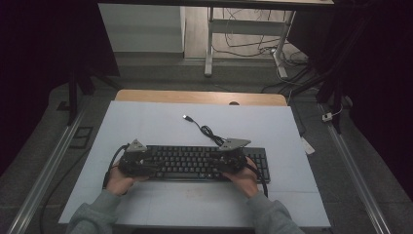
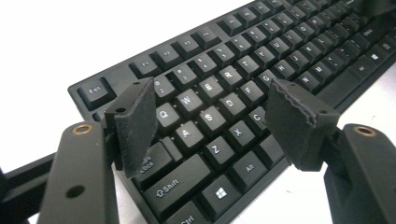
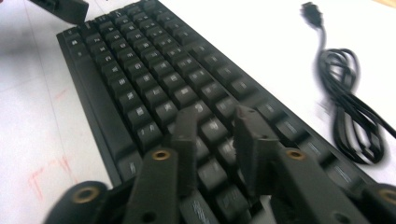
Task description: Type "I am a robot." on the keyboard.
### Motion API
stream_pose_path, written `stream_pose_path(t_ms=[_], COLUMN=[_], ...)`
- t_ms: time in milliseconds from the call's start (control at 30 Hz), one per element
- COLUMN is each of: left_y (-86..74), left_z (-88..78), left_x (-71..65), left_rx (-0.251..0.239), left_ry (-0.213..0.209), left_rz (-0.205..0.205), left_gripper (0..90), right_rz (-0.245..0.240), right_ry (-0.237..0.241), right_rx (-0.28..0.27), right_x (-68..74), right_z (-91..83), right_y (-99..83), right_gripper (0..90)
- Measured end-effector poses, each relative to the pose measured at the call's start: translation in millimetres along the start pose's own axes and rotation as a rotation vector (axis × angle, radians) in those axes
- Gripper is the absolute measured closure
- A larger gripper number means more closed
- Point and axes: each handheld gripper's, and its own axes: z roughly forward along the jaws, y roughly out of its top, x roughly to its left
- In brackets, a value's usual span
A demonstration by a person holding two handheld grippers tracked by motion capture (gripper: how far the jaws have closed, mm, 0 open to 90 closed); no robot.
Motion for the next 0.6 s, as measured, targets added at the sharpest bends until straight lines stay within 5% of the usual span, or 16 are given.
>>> stream_pose_path(t_ms=[200,600], left_y=[0.0,0.4], left_z=[0.6,1.0], left_x=[2.0,3.2], left_rx=[0.000,-0.017], left_ry=[0.010,0.015], left_rz=[-0.002,0.009], left_gripper=[33.8,37.4], right_rz=[0.018,-0.004], right_ry=[-0.031,-0.041], right_rx=[-0.018,0.003], right_x=[-1.6,1.5], right_z=[-17.8,-31.4], right_y=[-13.9,-28.9], right_gripper=[56.3,53.2])
